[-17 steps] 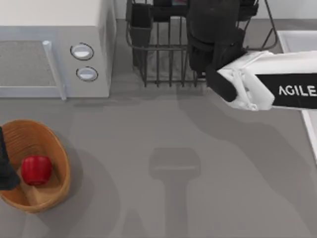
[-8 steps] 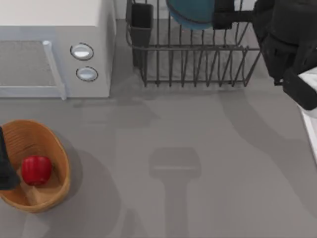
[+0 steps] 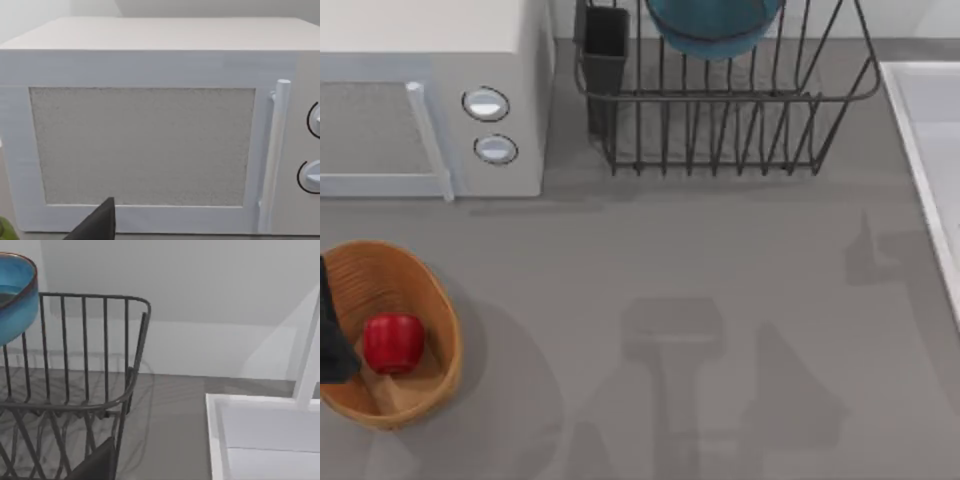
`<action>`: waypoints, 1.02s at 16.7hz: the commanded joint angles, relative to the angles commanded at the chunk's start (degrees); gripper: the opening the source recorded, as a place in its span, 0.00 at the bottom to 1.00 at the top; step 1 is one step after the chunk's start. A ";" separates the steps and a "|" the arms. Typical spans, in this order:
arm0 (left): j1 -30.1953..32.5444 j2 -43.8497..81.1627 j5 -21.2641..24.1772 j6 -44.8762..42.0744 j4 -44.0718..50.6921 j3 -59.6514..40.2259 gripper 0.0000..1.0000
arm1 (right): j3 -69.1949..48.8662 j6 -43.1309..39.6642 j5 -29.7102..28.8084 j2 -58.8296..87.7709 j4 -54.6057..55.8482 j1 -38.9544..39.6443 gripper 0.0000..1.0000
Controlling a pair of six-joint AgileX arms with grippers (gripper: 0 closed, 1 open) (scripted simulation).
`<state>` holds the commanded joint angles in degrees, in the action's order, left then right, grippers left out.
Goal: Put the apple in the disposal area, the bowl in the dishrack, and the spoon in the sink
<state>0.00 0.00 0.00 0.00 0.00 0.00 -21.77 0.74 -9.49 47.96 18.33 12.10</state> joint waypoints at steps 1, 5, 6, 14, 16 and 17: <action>0.00 0.00 0.00 0.00 0.00 0.00 1.00 | 3.84 -0.30 1.74 -6.68 -2.39 -1.59 1.00; 0.00 0.00 0.00 0.00 0.00 0.00 1.00 | 15.10 -1.04 6.95 -29.53 -10.98 -7.14 1.00; 0.00 0.00 0.00 0.00 0.00 0.00 1.00 | 16.95 -1.09 7.74 -33.89 -12.68 -8.24 1.00; 0.00 0.00 0.00 0.00 0.00 0.00 1.00 | 21.77 -0.74 9.49 -47.96 -18.33 -12.10 1.00; 0.00 0.00 0.00 0.00 0.00 0.00 1.00 | 21.77 -0.74 9.49 -47.96 -18.33 -12.10 1.00; 0.00 0.00 0.00 0.00 0.00 0.00 1.00 | 21.58 -0.74 9.45 -47.77 -18.24 -11.91 1.00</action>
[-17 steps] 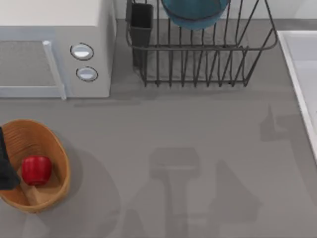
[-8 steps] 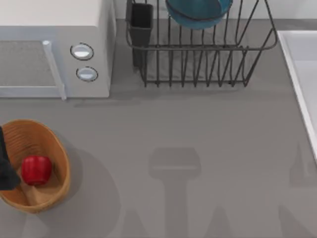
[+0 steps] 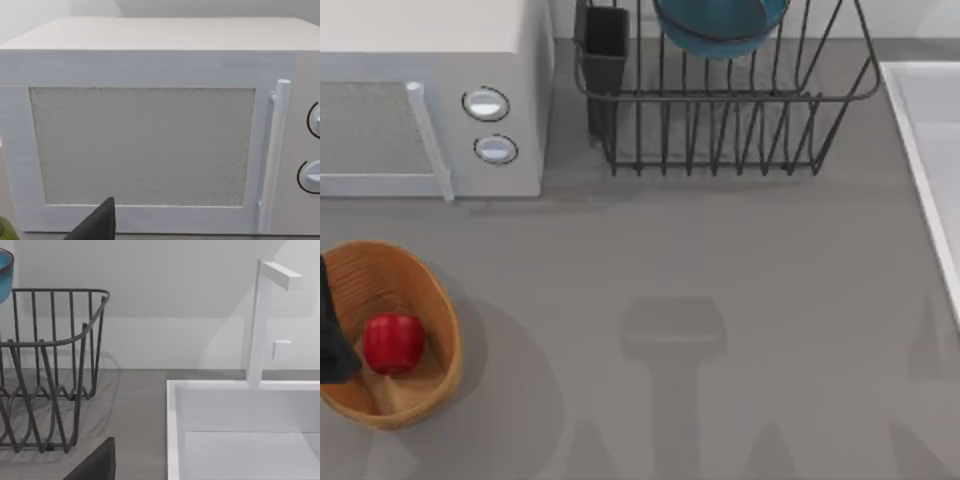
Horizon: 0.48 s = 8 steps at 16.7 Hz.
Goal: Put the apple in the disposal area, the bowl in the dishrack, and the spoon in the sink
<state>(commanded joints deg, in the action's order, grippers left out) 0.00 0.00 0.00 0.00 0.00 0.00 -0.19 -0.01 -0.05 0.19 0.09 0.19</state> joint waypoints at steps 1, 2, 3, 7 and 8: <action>0.00 0.00 0.00 0.00 0.00 0.00 1.00 | -0.07 0.02 0.00 0.08 -0.07 -0.03 1.00; 0.00 0.00 0.00 0.00 0.00 0.00 1.00 | -0.64 0.18 0.01 0.73 -0.70 -0.31 1.00; 0.00 0.00 0.00 0.00 0.00 0.00 1.00 | -1.71 0.50 0.02 1.97 -1.89 -0.86 1.00; 0.00 0.00 0.00 0.00 0.00 0.00 1.00 | -9.96 2.87 -0.04 13.04 -11.61 -5.23 1.00; 0.00 0.00 0.00 0.00 0.00 0.00 1.00 | -12.67 3.62 -0.07 17.30 -14.96 -6.70 1.00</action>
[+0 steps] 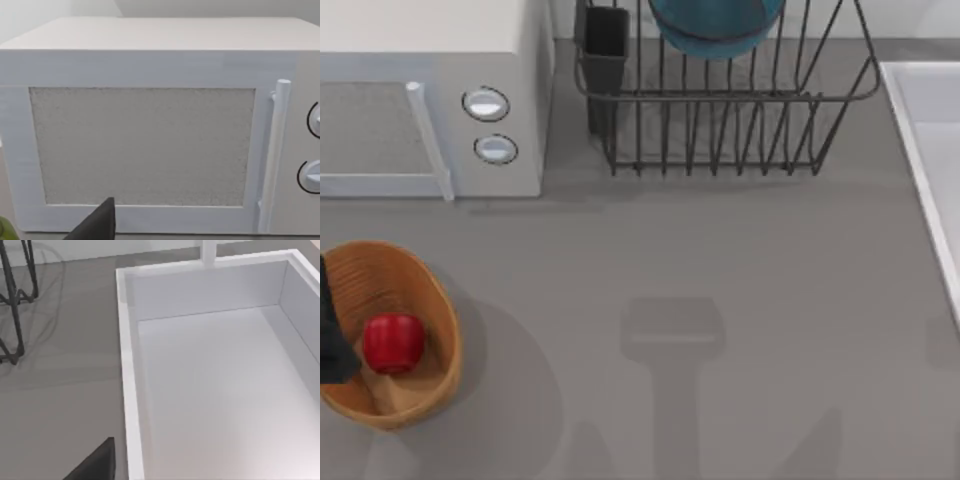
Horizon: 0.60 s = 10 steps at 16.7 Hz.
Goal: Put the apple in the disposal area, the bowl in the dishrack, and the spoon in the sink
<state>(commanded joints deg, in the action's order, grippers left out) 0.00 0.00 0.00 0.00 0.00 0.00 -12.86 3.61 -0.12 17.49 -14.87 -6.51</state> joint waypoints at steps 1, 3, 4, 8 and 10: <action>0.00 0.00 0.00 0.00 0.00 0.00 1.00 | -2.85 0.76 -0.04 4.76 -3.61 -1.55 1.00; 0.00 0.00 0.00 0.00 0.00 0.00 1.00 | -8.79 2.30 -0.19 15.39 -11.37 -4.80 1.00; 0.00 0.00 0.00 0.00 0.00 0.00 1.00 | -11.78 3.07 -0.29 20.95 -15.34 -6.44 1.00; 0.00 0.00 0.00 0.00 0.00 0.00 1.00 | -23.20 6.15 -0.66 41.10 -30.07 -12.63 1.00; 0.00 0.00 0.00 0.00 0.00 0.00 1.00 | -28.15 7.58 -0.63 48.70 -36.09 -15.23 1.00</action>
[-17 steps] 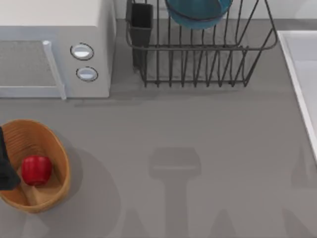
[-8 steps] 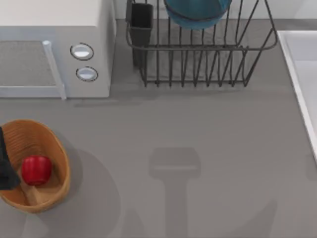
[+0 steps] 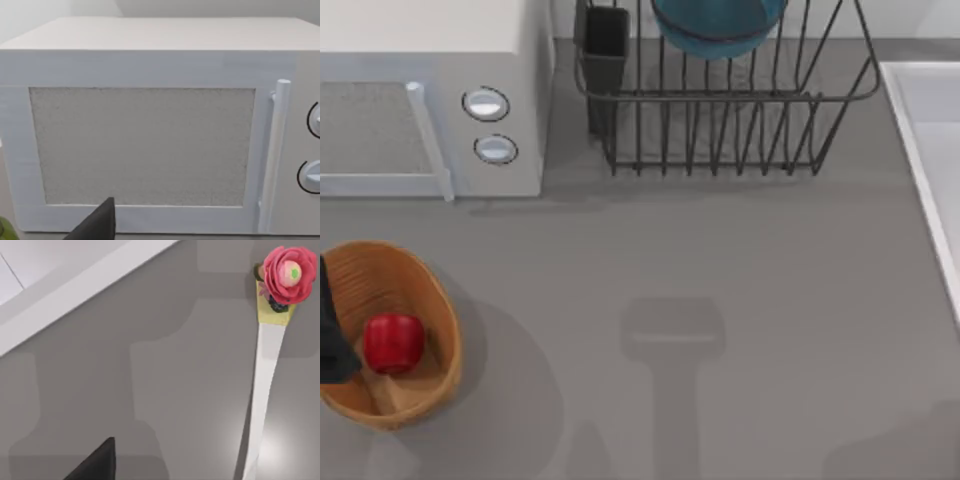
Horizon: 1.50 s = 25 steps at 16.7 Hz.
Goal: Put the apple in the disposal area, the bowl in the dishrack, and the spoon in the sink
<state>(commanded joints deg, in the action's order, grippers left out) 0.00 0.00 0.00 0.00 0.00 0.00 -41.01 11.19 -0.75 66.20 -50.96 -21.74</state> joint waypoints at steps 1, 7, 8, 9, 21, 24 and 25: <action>0.00 0.00 0.00 0.00 0.00 0.00 1.00 | -2.18 0.64 0.07 3.15 -2.61 -1.13 1.00; 0.00 0.00 0.00 0.00 0.00 0.00 1.00 | -8.40 2.38 0.55 12.23 -9.74 -4.28 1.00; 0.00 0.00 0.00 0.00 0.00 0.00 1.00 | -8.40 2.38 0.55 12.23 -9.74 -4.28 1.00; 0.00 0.00 0.00 0.00 0.00 0.00 1.00 | -8.40 2.38 0.55 12.23 -9.74 -4.28 1.00; 0.00 0.00 0.00 0.00 0.00 0.00 1.00 | 4.68 2.71 0.57 23.64 15.08 -4.15 1.00; 0.00 0.00 0.00 0.00 0.00 0.00 1.00 | 6.23 2.73 0.57 25.13 17.79 -4.14 1.00; 0.00 0.00 0.00 0.00 0.00 0.00 1.00 | 6.23 2.73 0.57 25.13 17.79 -4.14 1.00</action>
<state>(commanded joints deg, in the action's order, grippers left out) 0.00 0.00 0.00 0.00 0.00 0.00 -34.78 13.92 -0.18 91.32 -33.17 -25.88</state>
